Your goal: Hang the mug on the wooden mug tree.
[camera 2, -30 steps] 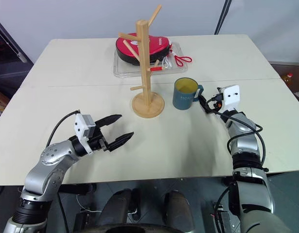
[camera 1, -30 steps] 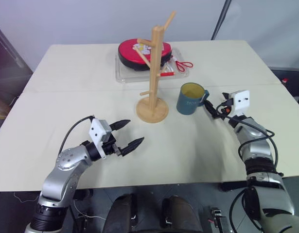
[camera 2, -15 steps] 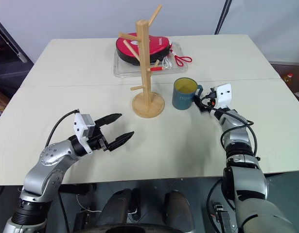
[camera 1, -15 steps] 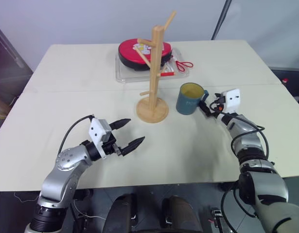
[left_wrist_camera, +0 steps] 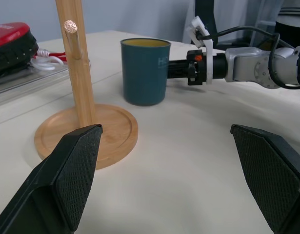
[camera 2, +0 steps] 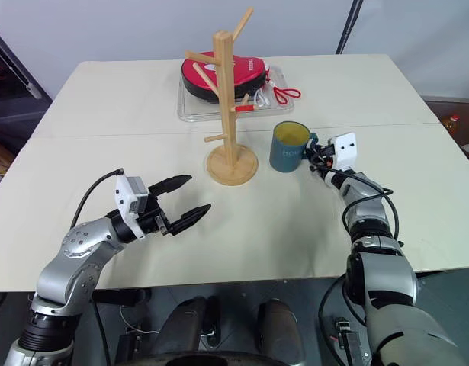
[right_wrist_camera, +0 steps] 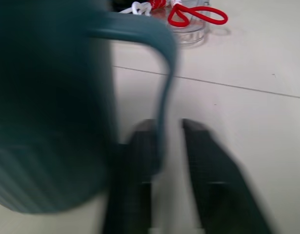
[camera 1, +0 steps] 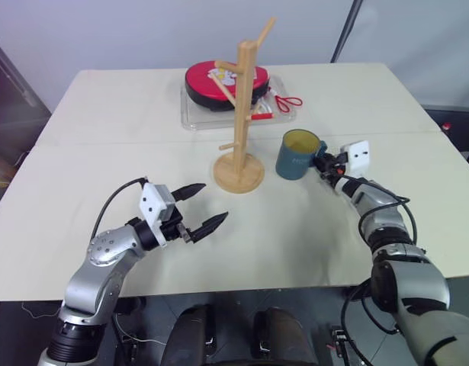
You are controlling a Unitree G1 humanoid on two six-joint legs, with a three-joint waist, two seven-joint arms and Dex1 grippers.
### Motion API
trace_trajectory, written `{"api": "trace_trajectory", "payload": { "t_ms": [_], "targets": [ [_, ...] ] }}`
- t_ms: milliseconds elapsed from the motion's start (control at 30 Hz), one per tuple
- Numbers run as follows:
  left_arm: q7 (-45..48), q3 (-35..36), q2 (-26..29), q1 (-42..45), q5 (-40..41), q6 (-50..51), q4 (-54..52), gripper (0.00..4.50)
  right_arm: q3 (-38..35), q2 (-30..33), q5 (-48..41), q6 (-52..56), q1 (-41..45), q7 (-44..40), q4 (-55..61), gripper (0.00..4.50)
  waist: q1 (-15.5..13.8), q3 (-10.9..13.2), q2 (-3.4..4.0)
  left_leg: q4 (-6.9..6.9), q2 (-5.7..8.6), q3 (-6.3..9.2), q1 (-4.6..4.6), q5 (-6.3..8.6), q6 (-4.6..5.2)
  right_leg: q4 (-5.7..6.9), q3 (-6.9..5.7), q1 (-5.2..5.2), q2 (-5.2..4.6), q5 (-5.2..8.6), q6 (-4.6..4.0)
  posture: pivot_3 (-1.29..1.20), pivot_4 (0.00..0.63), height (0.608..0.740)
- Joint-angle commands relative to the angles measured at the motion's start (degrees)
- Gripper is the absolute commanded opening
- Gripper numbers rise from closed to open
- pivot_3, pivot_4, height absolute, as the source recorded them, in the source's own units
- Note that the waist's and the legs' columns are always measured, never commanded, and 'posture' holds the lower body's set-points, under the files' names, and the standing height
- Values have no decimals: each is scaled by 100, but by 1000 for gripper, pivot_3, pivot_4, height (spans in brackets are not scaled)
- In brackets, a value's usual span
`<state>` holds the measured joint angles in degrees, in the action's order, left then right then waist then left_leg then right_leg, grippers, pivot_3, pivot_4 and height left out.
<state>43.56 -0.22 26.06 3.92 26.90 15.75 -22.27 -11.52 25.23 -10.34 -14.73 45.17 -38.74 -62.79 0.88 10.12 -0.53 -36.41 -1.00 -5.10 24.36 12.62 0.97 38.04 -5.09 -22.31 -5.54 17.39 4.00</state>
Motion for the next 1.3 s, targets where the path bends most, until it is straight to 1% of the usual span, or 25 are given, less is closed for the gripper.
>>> {"api": "trace_trajectory", "payload": {
  "t_ms": [33, 133, 200, 267, 367, 433, 500, 600, 767, 833, 967, 1100, 1300],
  "targets": [
    [-3, 134, 76, 28, 44, -74, -203, 4500, -145, -45, -178, -159, 84, -134, 202, 86, 0, 0, 0, 0, 0, 1, 0, 0, 0, 0, 0, 1, 0, 0, 0, 0, 150, 740],
    [-7, 151, 108, 43, 58, -69, -202, 4500, -57, -31, -59, -307, -54, -101, 454, 86, 2, 1, 1, 0, 0, 0, 0, 0, 0, 0, 0, 0, 0, 0, 0, 0, 150, 740],
    [-21, 184, 135, 56, 46, -83, -196, 4500, 168, 87, 222, -506, -300, -24, 977, 86, -5, 1, 2, 0, 0, 0, 0, 0, 0, 0, 0, -1, 0, 0, 0, 0, 150, 740],
    [-33, 250, 165, 66, 32, -107, -172, 4500, 411, 255, 489, -603, -674, -40, 1875, 86, -18, 2, 3, 0, 0, 0, 1, 0, 0, -1, 0, -1, -1, 0, 0, 0, 150, 740],
    [-7, 367, 225, 114, 33, -129, -86, 4500, 731, 690, 794, -325, -1388, -253, 3947, 86, -34, 10, 17, 0, 1, 1, 4, 1, 0, -2, 0, -2, -3, 0, 0, 0, 150, 740],
    [40, 424, 275, 172, 42, -153, 21, 4500, 900, 994, 932, 22, -1754, -411, 5099, 86, -23, 11, 19, 0, 1, 2, 3, 1, 1, -2, 0, -2, -3, 0, 1, 0, 150, 740],
    [95, 458, 316, 253, 32, -185, 148, 4500, 981, 1208, 971, 437, -1930, -488, 5969, 86, 1, 12, 20, 1, -3, 2, -1, 1, 0, -1, 0, -1, -1, 0, 1, 0, 150, 740],
    [164, 476, 354, 370, 21, -227, 294, 4500, 1022, 1406, 976, 956, -1893, -529, 6724, 86, -3, 12, 20, 2, -10, 2, -3, 0, -5, -1, 0, -1, 6, 0, 0, 0, 150, 740],
    [239, 593, 396, 549, 127, -254, 426, 4500, 1176, 1511, 840, 1931, -1373, -694, 7401, 86, -25, 13, 18, 0, -5, 2, 1, 0, -3, -3, 0, -3, 0, 0, 0, 0, 150, 740],
    [280, 742, 437, 633, 269, -197, 433, 4500, 1237, 1494, 837, 2306, -1088, -719, 7483, 86, -22, 13, 18, 0, -5, 3, 2, 0, -3, -2, 0, -6, 0, 0, 0, 0, 150, 740],
    [388, 1183, 745, 812, 760, 127, 282, 4500, 1388, 1417, 846, 2942, -471, -738, 7368, 86, -13, 15, 16, 1, -6, 3, 3, 0, -3, -2, -1, -8, 1, 0, 0, 0, 150, 740],
    [380, 1303, 894, 874, 966, 307, 117, 4500, 1504, 1418, 891, 3049, -231, -796, 7203, 86, -28, 15, 16, 2, -2, 3, 4, 1, -1, -6, -1, -4, -2, 0, 0, 0, 150, 740],
    [349, 1341, 895, 858, 986, 363, 47, 4500, 1692, 1398, 966, 2965, 14, -864, 6914, 86, -15, 16, 14, 1, 1, 3, 4, 1, 0, -4, -2, -6, -2, 0, 0, 0, 150, 740]
  ]
}}
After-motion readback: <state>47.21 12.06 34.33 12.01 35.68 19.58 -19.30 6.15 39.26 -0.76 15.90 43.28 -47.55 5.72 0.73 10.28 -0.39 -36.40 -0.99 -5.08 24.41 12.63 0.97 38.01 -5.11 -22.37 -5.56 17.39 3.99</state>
